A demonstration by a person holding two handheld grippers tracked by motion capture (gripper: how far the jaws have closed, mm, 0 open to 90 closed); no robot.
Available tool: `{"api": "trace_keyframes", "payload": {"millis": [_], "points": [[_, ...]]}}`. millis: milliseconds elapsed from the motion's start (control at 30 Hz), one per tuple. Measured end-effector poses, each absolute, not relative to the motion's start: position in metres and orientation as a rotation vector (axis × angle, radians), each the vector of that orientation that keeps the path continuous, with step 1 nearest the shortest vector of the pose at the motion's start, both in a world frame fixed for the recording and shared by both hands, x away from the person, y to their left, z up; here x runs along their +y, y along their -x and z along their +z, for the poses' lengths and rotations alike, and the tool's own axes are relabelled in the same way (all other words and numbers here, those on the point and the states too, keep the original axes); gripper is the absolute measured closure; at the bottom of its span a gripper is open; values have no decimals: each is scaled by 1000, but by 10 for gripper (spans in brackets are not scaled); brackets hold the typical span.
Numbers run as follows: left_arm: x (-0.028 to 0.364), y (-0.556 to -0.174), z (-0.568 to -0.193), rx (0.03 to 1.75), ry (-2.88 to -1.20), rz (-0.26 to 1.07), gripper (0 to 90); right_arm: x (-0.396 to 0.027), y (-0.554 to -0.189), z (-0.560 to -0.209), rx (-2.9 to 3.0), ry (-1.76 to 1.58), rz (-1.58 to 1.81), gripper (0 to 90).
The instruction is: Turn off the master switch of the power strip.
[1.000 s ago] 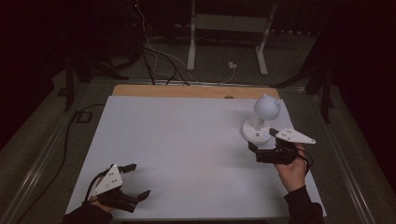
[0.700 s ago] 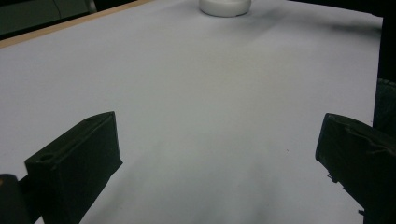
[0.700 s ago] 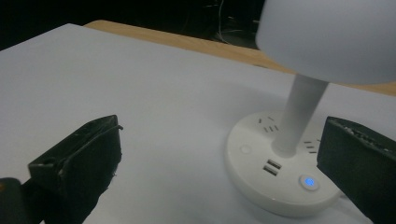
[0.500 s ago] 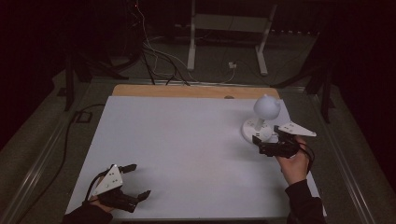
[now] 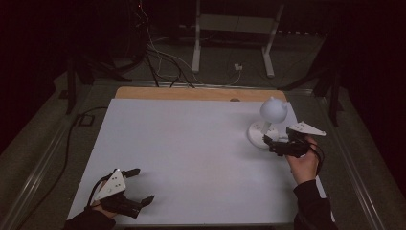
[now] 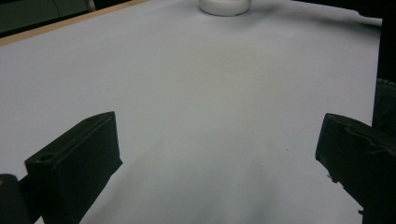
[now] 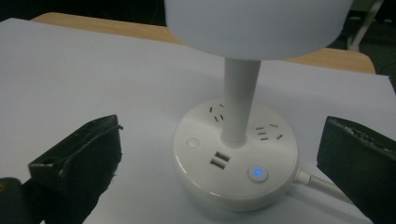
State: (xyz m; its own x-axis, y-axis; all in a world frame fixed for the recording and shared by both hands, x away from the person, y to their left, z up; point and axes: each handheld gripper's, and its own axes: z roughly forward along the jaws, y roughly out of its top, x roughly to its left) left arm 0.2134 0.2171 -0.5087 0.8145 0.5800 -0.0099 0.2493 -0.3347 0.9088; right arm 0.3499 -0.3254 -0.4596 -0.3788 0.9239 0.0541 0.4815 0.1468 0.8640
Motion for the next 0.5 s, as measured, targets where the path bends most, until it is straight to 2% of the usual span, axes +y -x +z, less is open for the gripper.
{"api": "trace_keyframes", "payload": {"millis": [100, 267, 500], "points": [[217, -213, -509, 621, -1928, 386, 4, -326, -353, -462, 1929, -1341, 1137, 0], [217, -213, -509, 624, -1926, 386, 4, -328, -359, -472, 1914, -1369, 1080, 53], [217, -214, -509, 624, -1930, 384, 4, -329, -365, -479, 1861, -1410, 1041, 61]]}}
